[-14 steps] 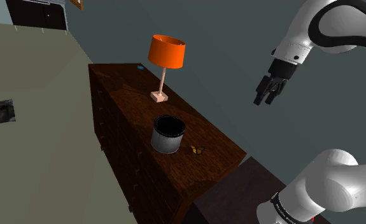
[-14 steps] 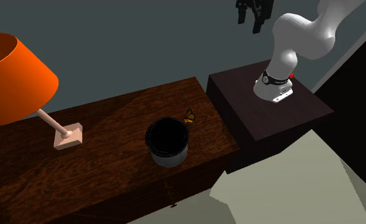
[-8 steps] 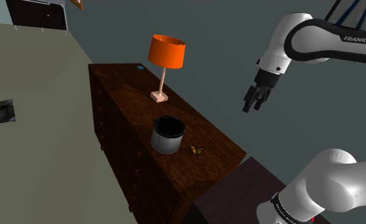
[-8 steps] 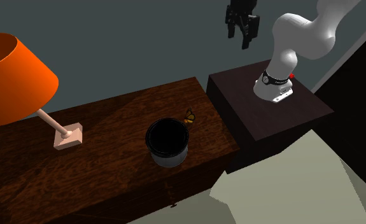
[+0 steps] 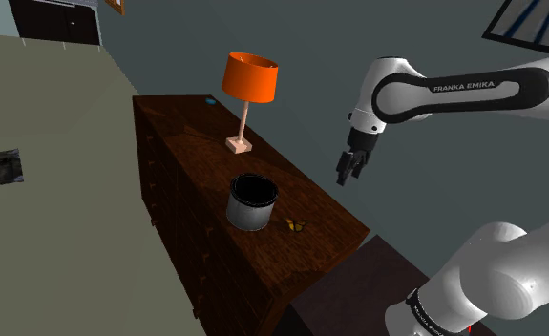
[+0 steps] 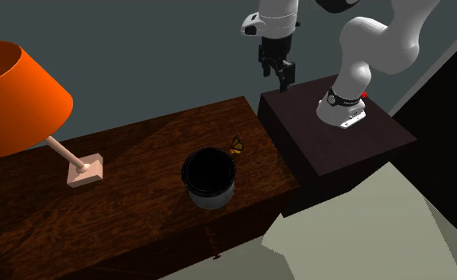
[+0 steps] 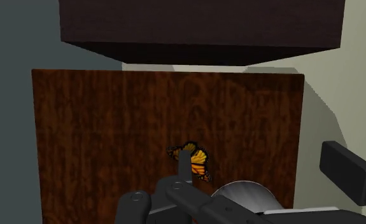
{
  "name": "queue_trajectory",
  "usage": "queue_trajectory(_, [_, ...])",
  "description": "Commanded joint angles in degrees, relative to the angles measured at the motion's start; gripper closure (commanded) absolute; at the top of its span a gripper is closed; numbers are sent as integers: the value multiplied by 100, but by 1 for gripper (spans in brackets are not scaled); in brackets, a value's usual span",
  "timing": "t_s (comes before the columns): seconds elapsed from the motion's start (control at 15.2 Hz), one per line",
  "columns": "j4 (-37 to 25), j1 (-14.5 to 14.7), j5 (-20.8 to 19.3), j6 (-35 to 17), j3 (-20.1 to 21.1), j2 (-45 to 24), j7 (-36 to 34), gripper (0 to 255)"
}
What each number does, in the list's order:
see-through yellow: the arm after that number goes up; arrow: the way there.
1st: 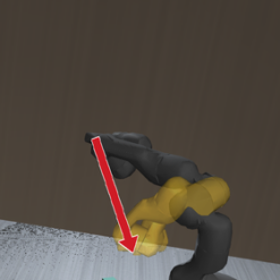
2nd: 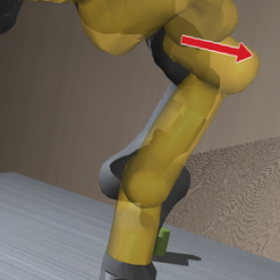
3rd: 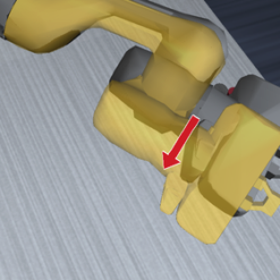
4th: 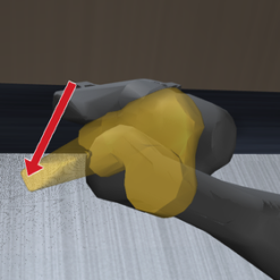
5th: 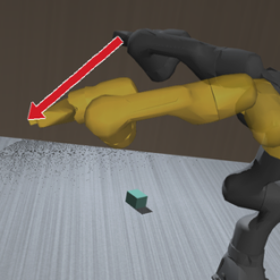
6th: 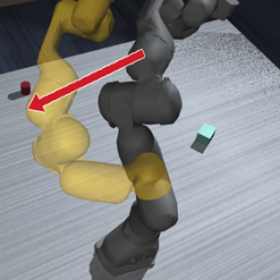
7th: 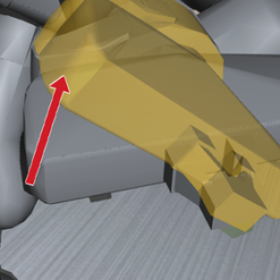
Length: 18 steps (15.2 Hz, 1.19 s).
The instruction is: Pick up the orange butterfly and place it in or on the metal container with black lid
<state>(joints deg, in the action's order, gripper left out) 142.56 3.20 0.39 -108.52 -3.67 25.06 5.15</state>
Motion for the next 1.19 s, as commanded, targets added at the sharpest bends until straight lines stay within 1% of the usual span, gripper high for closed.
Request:
queue_trajectory(0.0, [-2, 18, -80, -331, -12, -400, 141, 0])
queue_trajectory(0.53, [-325, 109, -378, -1522, 46, -2202, 484, 0])
queue_trajectory(0.86, [-751, 152, -631, -2103, 85, -3383, 604, 0])
queue_trajectory(1.12, [-1207, 202, -869, -2456, 94, -4331, 657, 0])
